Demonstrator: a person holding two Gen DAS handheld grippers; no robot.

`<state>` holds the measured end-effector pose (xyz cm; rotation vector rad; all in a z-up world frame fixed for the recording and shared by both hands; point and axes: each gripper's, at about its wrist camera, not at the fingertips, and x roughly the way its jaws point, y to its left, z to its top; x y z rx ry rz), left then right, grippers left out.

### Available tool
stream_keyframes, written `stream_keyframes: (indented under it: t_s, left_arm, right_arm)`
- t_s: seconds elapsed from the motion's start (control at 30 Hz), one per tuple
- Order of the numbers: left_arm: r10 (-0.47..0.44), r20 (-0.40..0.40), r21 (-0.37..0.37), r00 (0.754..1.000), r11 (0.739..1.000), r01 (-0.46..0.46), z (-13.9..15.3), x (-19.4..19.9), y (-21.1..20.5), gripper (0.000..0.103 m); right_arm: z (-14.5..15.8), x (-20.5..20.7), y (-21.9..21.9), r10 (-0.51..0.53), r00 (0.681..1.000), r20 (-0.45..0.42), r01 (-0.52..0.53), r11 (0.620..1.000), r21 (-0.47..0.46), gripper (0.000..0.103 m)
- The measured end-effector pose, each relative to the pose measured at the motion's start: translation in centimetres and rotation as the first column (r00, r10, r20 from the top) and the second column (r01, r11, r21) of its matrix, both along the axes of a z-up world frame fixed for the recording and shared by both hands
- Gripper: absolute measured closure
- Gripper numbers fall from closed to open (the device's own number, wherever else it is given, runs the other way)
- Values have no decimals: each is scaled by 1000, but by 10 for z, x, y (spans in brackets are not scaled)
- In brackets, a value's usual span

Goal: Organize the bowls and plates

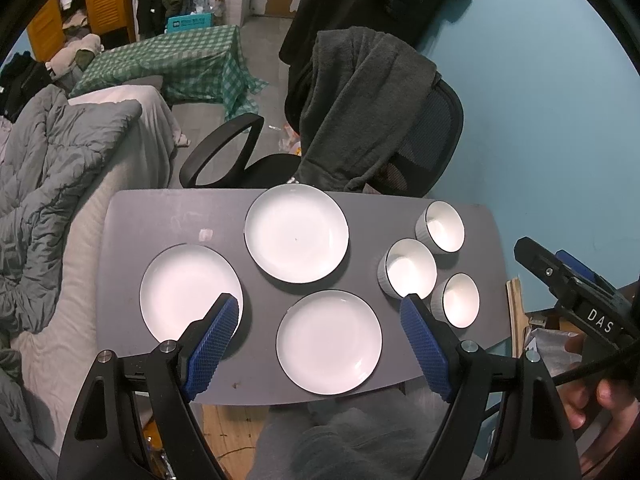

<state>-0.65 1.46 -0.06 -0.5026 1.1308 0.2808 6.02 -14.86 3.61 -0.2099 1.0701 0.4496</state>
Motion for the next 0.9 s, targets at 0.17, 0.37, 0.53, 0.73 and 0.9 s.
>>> stream_keyframes:
  t_s: [0.17,0.37,0.53,0.73,0.9]
  left_arm:
    - [1,0,2,1000,1000,-1,0,0,-1,19]
    - [7,3,-1,1000,1000,-7,1,-3,0,19]
    - [6,2,-4,1000,1000,-6,0,-5,0,19]
    - [6,2,-4,1000,1000,-6,0,-6,0,19]
    - [9,2,-4,1000,1000,-9,0,-6,0,19]
  right_arm:
    - [0,-1,0,0,1000,-2,0,1000,1,2]
    - [0,-3,0,3,1000,-1,-3,1000,1,2]
    - [0,-4,1,4,1000,0,-4,1000,1,2]
    - [0,-4,0,3,1000,0,-3,1000,4,2]
    - [0,-3,0,2,1000,-2,-2,1000,4,2]
